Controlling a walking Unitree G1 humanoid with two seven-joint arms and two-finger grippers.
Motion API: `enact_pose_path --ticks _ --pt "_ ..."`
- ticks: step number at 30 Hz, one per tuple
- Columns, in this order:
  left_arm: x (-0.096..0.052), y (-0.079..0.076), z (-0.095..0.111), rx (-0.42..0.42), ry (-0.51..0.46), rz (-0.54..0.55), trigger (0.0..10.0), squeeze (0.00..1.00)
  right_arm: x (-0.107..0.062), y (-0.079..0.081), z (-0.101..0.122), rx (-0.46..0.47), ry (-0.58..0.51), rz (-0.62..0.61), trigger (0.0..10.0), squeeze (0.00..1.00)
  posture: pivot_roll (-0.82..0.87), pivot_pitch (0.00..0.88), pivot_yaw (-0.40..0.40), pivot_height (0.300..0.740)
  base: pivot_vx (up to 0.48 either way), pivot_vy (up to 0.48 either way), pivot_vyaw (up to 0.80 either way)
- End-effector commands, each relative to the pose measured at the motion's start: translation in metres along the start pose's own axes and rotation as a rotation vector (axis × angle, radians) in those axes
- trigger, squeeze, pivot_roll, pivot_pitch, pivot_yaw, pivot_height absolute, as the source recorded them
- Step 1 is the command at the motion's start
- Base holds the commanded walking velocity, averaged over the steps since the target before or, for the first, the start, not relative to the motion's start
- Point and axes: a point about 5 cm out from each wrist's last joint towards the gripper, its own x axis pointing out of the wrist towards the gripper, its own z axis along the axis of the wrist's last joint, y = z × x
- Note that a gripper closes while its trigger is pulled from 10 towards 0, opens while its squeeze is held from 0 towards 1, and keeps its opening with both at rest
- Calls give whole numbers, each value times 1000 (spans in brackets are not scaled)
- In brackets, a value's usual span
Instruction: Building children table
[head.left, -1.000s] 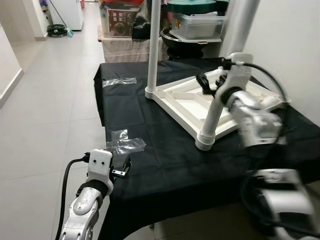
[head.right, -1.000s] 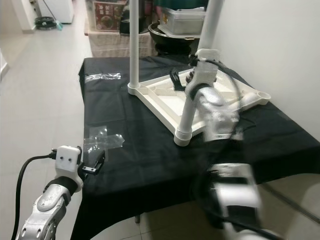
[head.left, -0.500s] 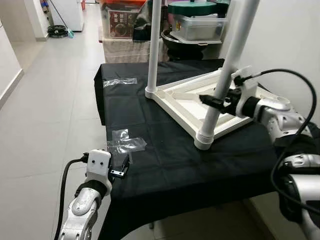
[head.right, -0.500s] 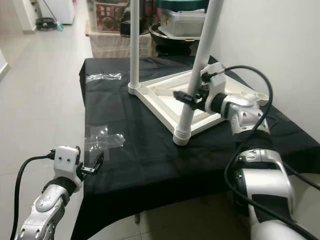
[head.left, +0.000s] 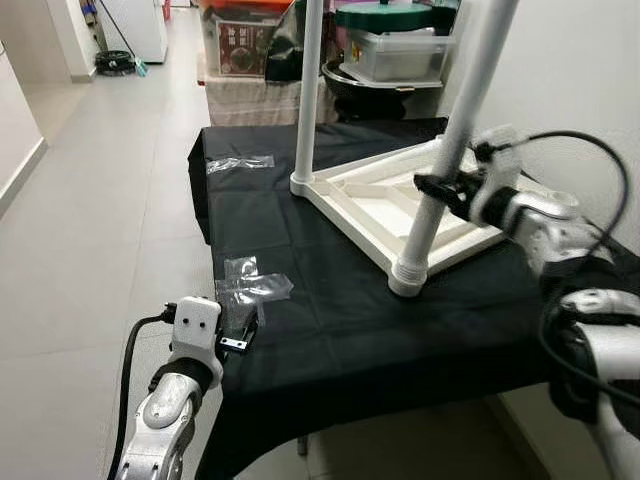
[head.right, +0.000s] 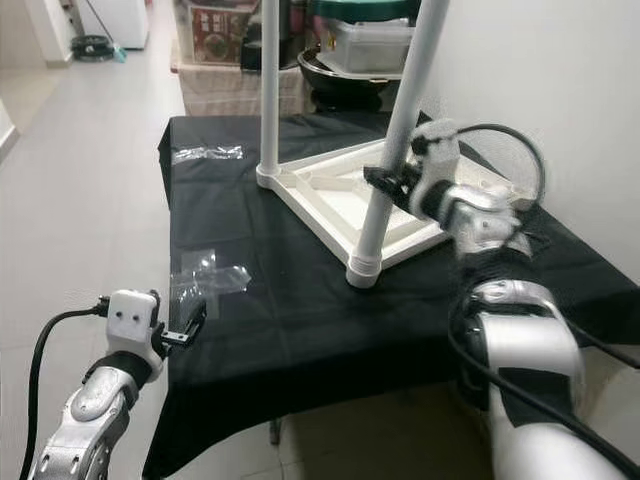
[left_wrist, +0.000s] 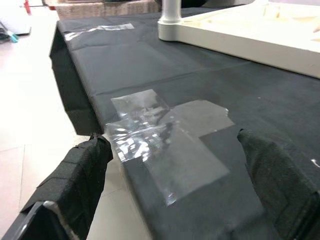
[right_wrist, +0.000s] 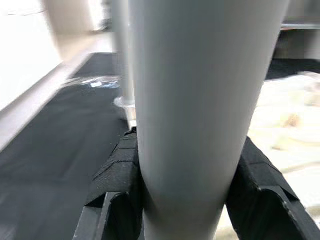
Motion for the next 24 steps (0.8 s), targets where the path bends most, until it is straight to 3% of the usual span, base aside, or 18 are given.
enact_pose_path --ticks 1,4,7,9,13,14,15,16,18,22,23,24 --pt "-1 -1 -2 8 4 -7 10000 0 -6 -19 -18 72 38 -294 0 0 68 0 -111 740 0 0 0" --pt "-1 -1 -2 7 3 -5 10000 0 -7 -9 -35 113 53 -380 0 0 67 0 -111 740 0 0 0" --pt "-1 0 -2 8 6 0 10000 0 -13 31 -54 141 63 -420 0 0 68 0 -108 740 0 0 0" --pt "-1 1 -2 10 7 0 10000 0 -15 48 -51 151 47 -450 0 0 66 0 -111 740 0 0 0" --pt "0 1 -3 10 8 1 10000 0 -13 59 -47 150 36 -462 0 0 58 0 -108 740 0 0 0" --pt "1 0 -3 7 8 2 10000 0 -8 71 -44 168 48 -442 4588 0 58 0 -109 740 0 0 0" --pt "2 -1 -3 3 6 1 10000 0 -3 80 -38 186 43 -420 10000 0 60 0 -110 740 0 0 0" --pt "2 -1 -3 3 6 1 10000 0 -3 80 -38 186 43 -420 10000 0 60 0 -110 740 0 0 0" --pt "2 -3 -2 -1 2 -2 10000 0 3 96 -20 220 -6 -333 10000 0 62 0 -114 740 0 0 0" --pt "1 -2 -3 -1 3 0 10000 0 -1 102 -1 222 -68 -293 10000 0 60 0 -114 740 0 0 0" --pt "0 -1 -3 -1 5 2 10000 0 -8 98 6 221 -120 -291 10000 729 56 0 -116 740 0 0 0" --pt "0 -1 -3 -1 5 2 10000 0 -8 98 6 221 -120 -291 10000 729 56 0 -116 740 0 0 0"
